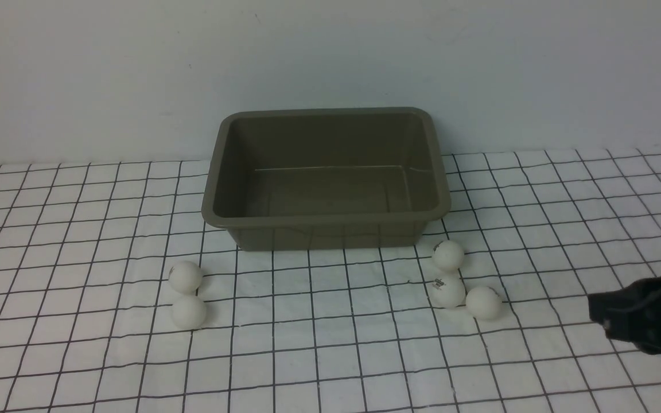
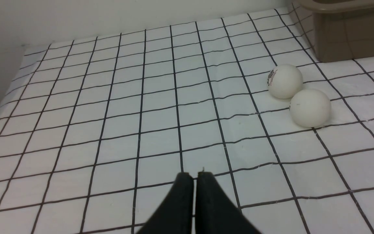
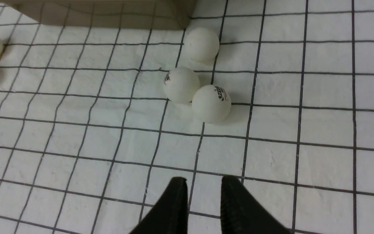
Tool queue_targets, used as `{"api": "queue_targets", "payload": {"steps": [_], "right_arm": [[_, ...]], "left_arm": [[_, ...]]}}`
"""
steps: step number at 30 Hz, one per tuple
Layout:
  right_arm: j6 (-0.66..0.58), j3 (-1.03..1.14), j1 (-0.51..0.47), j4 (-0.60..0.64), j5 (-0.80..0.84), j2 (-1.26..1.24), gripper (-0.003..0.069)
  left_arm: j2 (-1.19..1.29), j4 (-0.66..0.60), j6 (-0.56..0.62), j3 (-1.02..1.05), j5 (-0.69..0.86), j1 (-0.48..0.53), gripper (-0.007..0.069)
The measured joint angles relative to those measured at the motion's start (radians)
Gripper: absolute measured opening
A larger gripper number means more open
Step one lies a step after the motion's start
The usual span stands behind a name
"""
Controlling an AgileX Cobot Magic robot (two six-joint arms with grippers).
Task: Put the table tennis balls into the box on the white checkered tablecloth.
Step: 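Reach for and grasp a ping pong ball on the table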
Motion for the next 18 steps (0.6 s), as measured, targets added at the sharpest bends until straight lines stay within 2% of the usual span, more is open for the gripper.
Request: {"api": "queue_targets", "payload": {"steps": [6,10,14,18], "right_arm": [[-0.171,-0.074,0.012,0.01,0.078,0.158,0.0138],[-0.195,-0.195,0.096,-0.01,0.127,0.257,0.0138],[-0.139,-0.313,0.178,-0.113,0.139,0.311,0.0138],[0.039,-0.431,0.237,-0.323,0.166,0.37,0.0139]], "left_arm": [[0.0,0.0,0.0,0.0,0.0,0.0,-0.0004],[0.0,0.0,0.0,0.0,0.0,0.0,-0.0004],[0.0,0.0,0.0,0.0,0.0,0.0,-0.0004],[0.0,0.0,0.0,0.0,0.0,0.0,-0.0004]]}}
